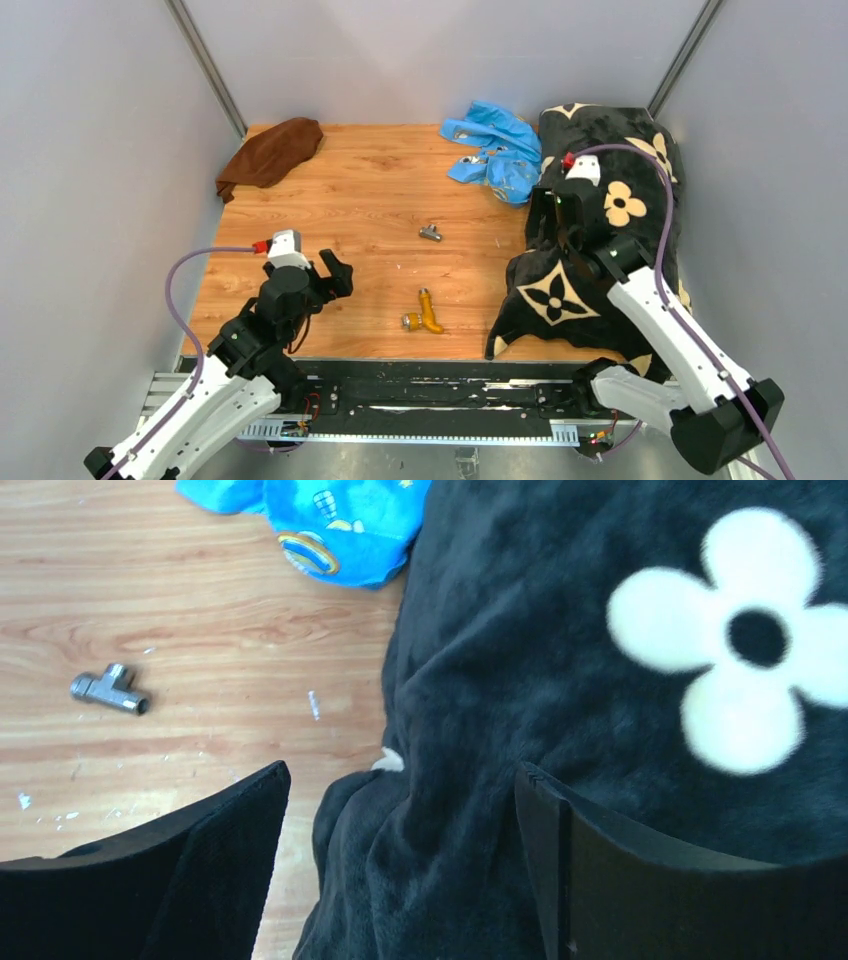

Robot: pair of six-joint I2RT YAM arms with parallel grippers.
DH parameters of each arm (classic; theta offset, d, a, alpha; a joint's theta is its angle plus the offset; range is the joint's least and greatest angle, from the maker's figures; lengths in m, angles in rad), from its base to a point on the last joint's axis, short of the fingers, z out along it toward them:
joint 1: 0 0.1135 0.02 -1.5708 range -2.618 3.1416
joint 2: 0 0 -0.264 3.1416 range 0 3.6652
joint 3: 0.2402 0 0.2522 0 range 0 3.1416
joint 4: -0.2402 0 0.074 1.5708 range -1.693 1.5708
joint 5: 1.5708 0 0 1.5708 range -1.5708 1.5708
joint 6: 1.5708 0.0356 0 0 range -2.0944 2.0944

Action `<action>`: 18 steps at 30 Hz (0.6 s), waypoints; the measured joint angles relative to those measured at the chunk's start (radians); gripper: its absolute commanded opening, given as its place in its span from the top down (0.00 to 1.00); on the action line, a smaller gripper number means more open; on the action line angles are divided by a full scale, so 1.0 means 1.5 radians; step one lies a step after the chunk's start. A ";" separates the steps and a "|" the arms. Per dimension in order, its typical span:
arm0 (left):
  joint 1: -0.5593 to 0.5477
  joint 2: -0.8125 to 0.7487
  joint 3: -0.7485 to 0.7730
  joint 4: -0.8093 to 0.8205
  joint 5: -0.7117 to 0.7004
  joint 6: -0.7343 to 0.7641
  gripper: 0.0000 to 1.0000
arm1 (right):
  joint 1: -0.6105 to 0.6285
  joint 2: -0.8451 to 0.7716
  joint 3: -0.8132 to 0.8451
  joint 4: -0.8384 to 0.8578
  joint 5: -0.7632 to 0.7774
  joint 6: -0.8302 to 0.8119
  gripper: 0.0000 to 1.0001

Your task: Install the water faucets

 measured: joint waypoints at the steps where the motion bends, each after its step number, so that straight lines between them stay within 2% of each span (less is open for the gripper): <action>1: 0.000 -0.010 0.001 0.002 -0.019 -0.005 0.02 | 0.000 -0.019 -0.026 0.016 -0.011 0.001 0.20; 4: 0.000 -0.037 0.002 0.003 -0.076 -0.018 0.02 | 0.000 -0.068 -0.092 0.061 -0.064 0.004 0.23; 7: 0.000 -0.057 0.013 -0.002 -0.105 -0.019 0.02 | 0.004 -0.110 -0.145 0.118 -0.163 0.004 0.23; 11: 0.000 -0.063 0.030 -0.002 -0.096 -0.014 0.02 | 0.079 -0.155 -0.236 0.215 -0.236 0.003 0.23; 15: 0.000 -0.025 0.034 -0.004 -0.061 -0.013 0.02 | 0.216 -0.063 -0.228 0.243 -0.242 -0.001 0.22; 18: 0.000 0.036 0.040 -0.013 -0.030 -0.020 0.02 | 0.280 0.075 -0.178 0.244 -0.268 -0.015 0.22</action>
